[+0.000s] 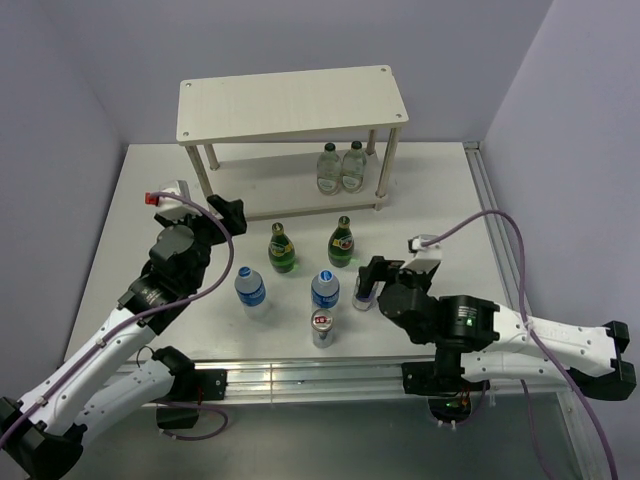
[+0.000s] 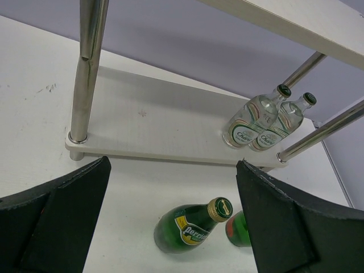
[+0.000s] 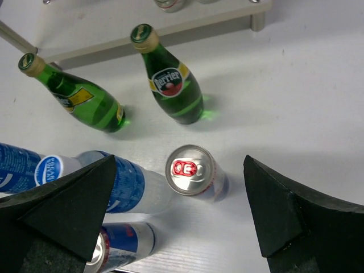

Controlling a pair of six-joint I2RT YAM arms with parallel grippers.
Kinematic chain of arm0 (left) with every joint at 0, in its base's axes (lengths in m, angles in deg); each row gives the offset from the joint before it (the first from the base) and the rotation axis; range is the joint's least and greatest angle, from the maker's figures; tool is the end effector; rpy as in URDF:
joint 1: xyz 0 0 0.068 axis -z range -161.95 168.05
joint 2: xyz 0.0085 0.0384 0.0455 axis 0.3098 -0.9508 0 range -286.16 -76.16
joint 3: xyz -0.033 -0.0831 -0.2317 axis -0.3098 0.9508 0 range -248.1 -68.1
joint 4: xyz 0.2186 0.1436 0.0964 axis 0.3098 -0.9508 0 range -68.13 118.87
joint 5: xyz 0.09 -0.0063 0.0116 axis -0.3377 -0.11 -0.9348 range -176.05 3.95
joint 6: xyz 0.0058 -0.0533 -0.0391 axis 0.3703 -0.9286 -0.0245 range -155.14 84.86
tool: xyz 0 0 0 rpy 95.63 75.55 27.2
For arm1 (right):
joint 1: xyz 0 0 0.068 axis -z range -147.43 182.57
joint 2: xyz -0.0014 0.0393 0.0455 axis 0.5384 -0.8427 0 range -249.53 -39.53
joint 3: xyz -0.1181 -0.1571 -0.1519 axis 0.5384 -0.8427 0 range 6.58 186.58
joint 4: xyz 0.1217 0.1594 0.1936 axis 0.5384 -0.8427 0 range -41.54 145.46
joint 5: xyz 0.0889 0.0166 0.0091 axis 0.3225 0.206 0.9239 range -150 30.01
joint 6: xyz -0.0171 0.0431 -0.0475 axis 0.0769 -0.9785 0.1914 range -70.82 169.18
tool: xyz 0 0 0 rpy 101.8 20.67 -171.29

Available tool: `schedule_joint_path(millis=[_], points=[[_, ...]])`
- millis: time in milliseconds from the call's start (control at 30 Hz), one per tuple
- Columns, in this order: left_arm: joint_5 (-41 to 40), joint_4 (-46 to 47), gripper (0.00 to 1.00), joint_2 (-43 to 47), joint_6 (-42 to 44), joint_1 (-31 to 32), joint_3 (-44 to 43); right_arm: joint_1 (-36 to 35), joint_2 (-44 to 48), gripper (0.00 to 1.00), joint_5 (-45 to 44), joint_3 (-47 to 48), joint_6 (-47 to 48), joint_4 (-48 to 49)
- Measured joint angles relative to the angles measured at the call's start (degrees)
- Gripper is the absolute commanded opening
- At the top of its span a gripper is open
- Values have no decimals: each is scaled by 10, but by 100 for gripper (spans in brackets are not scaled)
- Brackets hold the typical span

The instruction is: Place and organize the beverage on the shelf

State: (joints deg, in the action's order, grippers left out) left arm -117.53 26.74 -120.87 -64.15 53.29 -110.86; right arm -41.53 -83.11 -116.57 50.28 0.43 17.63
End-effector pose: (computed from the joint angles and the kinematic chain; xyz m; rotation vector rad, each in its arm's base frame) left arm 0.2072 -0.1127 0.3241 -0.3310 1.6135 -0.4086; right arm 0.0947 0.1724 0.2756 0.0716 1.9264 0.3240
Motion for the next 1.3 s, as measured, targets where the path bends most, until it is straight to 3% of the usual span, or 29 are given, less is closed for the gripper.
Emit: schedule_joint_path(millis=[200,500,933,1133,1233,1267,1300], points=[[-4,2,99,0,4,7,4,-11,-13,100,5,-40,-61,-12],[-3,2,99,5,4,9,20,-25,-137,100,33,-111,-118,38],[-6,2,99,18,3,20,33,-25,-327,94,-68,-80,-232,54],[-9,2,99,19,3,23,43,-18,-384,75,-118,-54,-313,10],[-10,2,99,19,3,24,45,-16,-408,44,-136,-36,-362,-33],[-10,2,99,19,3,24,46,-15,-415,20,-138,-29,-379,-48],[-10,2,99,19,3,24,47,-15,-422,16,-139,-23,-395,-63]])
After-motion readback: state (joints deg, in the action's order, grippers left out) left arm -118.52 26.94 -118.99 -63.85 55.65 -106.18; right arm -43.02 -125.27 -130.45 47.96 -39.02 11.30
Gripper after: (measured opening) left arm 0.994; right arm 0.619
